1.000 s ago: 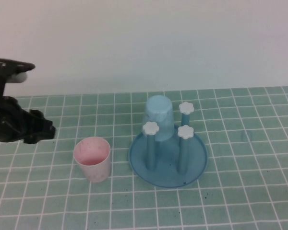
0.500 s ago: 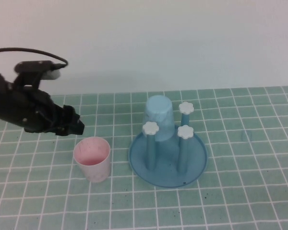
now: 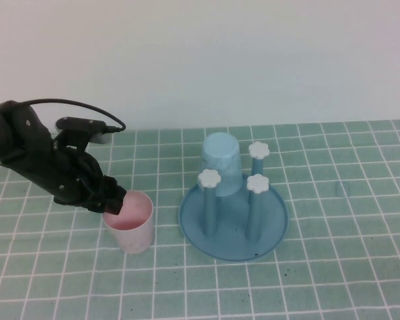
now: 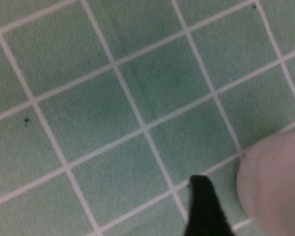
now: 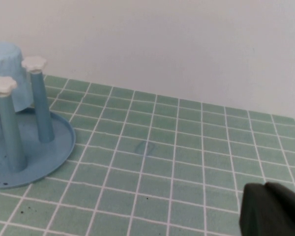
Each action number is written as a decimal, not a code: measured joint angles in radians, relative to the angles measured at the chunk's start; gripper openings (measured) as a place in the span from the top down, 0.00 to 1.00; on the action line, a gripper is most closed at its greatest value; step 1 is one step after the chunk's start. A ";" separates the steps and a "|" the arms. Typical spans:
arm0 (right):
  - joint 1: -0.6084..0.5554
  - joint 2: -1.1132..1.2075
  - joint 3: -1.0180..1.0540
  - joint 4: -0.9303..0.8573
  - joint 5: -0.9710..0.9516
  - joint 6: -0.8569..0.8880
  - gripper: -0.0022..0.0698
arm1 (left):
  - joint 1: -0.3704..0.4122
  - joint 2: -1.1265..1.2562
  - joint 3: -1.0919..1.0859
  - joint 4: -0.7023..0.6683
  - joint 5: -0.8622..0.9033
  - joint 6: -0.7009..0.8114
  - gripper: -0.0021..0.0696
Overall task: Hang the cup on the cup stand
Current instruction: Pick up the cup from the table, then adjust the cup with two arms
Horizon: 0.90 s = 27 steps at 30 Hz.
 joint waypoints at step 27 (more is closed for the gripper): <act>0.000 0.000 -0.002 0.044 -0.029 -0.152 0.97 | 0.171 -0.378 -0.008 -0.358 0.099 0.181 0.95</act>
